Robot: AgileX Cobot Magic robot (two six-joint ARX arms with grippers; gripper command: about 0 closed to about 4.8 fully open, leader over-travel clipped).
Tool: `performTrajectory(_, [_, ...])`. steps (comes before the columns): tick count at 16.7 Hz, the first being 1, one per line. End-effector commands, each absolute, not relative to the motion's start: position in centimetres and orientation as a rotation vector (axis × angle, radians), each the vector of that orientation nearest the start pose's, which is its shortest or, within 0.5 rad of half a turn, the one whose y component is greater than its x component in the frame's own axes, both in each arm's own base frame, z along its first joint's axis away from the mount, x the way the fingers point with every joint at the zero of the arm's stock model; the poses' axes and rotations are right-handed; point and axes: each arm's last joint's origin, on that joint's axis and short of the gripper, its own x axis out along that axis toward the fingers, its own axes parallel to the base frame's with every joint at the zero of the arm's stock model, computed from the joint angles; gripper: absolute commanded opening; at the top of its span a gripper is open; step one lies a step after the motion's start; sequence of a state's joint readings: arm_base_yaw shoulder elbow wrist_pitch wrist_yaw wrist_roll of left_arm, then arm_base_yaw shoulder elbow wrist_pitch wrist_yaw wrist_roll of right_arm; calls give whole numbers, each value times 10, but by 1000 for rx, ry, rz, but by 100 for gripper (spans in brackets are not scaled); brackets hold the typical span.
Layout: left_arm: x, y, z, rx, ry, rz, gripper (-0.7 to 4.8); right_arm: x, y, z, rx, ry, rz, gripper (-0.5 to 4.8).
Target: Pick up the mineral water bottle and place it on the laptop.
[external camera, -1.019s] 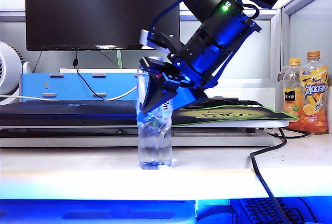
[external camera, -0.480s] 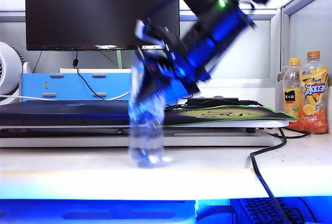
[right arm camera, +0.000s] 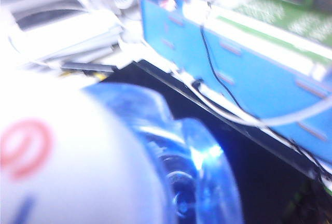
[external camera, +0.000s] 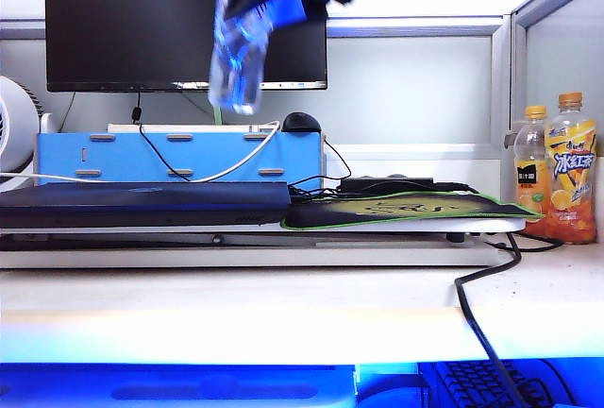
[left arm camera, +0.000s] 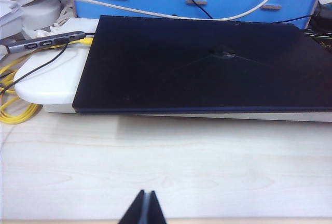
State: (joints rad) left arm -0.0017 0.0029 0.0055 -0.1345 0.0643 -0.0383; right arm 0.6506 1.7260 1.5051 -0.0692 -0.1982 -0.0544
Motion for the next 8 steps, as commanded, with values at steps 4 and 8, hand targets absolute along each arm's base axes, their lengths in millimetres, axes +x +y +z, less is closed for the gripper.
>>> performTrajectory(4, [97, -2, 154, -42, 122, -67, -2, 350, 277, 341, -118, 245, 867, -1])
performTrajectory(8, [97, -2, 154, -42, 122, -67, -2, 365, 288, 333, -119, 250, 861, -1])
